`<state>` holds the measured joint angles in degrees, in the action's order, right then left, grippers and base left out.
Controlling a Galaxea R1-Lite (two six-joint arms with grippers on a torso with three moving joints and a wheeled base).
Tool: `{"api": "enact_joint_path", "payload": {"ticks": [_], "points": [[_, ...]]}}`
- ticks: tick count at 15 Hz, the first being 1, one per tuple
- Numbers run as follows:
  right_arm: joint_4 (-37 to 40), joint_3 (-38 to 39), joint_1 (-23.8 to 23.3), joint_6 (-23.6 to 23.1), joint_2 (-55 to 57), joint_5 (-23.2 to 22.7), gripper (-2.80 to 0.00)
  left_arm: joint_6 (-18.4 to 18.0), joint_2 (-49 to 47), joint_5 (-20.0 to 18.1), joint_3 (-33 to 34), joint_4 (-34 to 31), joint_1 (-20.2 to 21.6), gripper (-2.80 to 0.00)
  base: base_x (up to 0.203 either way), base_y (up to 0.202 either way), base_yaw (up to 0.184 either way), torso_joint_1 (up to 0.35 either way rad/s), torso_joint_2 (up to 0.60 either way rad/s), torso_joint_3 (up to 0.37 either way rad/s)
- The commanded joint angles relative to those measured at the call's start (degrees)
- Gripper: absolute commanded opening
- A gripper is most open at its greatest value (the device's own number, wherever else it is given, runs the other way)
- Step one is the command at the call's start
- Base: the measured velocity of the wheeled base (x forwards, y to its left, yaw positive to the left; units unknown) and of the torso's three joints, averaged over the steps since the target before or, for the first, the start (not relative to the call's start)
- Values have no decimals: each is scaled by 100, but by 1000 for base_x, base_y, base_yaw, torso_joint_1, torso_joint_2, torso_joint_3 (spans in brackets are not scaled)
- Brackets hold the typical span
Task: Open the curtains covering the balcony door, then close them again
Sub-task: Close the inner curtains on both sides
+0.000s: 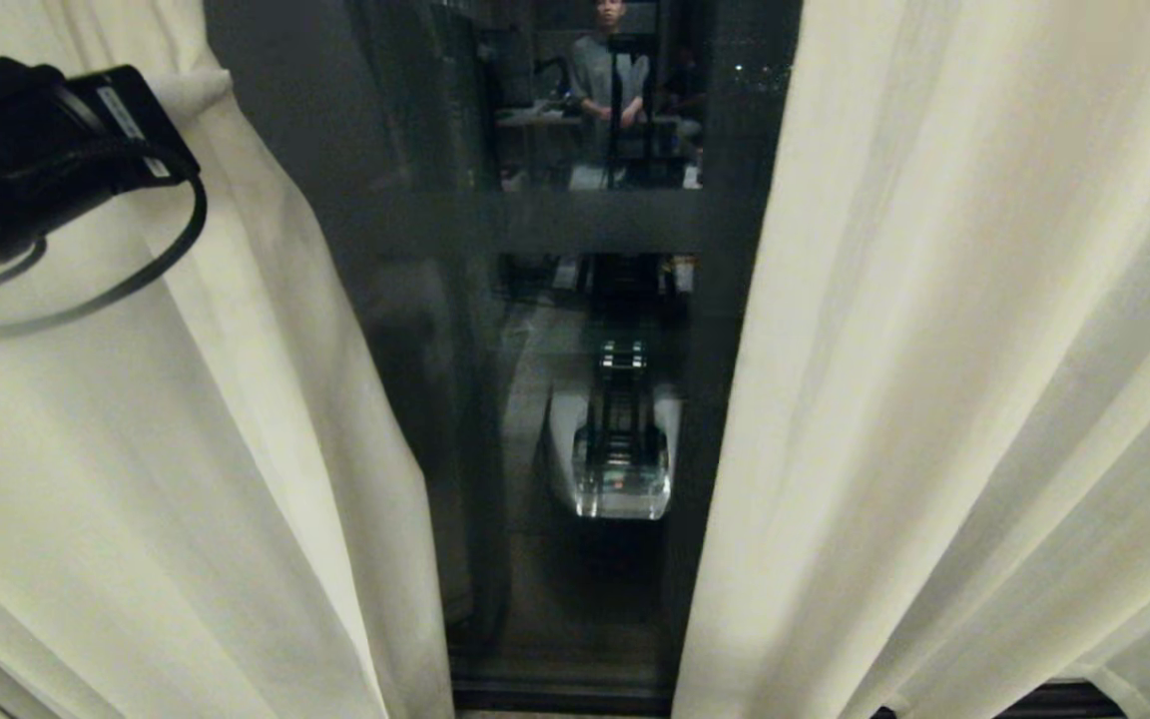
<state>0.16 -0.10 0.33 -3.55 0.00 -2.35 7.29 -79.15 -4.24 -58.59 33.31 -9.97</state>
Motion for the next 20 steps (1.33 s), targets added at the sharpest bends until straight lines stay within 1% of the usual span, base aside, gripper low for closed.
{"api": "enact_joint_path", "payload": {"ticks": [1,16,20], "points": [[1,1,2,-6,9,-3,-280,9,5,-8,93,18,-5,-280,0,-192,4,-1,2,2],[1,1,2,-6,9,-3,-280,9,-39,-24,112,18,-5,-280,0,-189,3,4,3,2],[1,1,2,-6,9,-3,-280,9,-39,-15,111,18,-66,-280,0,-192,4,3,0,3]]}}
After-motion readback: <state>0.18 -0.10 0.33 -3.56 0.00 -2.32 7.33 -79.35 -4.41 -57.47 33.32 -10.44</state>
